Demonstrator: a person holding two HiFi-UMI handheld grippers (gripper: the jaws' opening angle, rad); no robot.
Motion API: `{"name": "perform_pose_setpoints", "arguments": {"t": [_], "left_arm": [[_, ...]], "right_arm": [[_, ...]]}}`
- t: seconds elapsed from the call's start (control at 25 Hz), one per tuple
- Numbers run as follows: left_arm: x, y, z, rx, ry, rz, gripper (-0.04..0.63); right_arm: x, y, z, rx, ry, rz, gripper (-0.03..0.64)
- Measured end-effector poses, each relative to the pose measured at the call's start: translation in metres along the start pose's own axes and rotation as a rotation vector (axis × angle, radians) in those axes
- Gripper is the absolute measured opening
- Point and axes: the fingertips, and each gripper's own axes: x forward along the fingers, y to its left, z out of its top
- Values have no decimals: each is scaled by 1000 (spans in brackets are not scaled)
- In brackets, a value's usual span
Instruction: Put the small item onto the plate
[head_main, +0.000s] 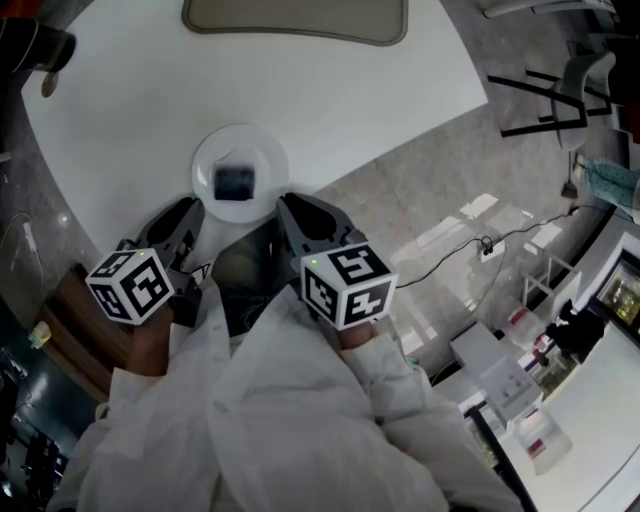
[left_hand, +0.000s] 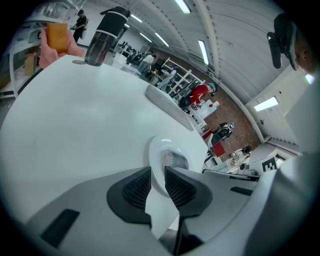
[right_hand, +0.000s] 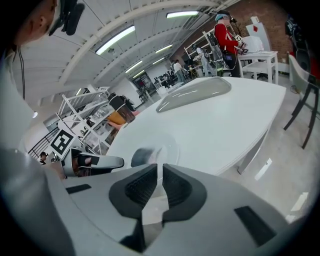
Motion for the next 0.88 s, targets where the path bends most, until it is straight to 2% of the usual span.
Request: {"name": "perform_pose_setpoints", "arguments": {"t": [0.16,0.28,0.4,0.64,0.88], "left_arm": [[1,4,-1,-2,11,13,84],[1,0,-8,-12,28,2,92],[-1,-2,-17,-31,32,1,94],[4,-4,-17,-63,24,-18,94],[4,-3,-15,-106,8,-43,94]], "right_arm": [[2,-1,-2,22,5,-6,26],[-1,-3,-7,27,13,-13,86],[-3,-3,-15,38,22,-21,95],[5,-10,-21,129,38,-10,112],[7,-8,-22,149,34,-6,113]]}}
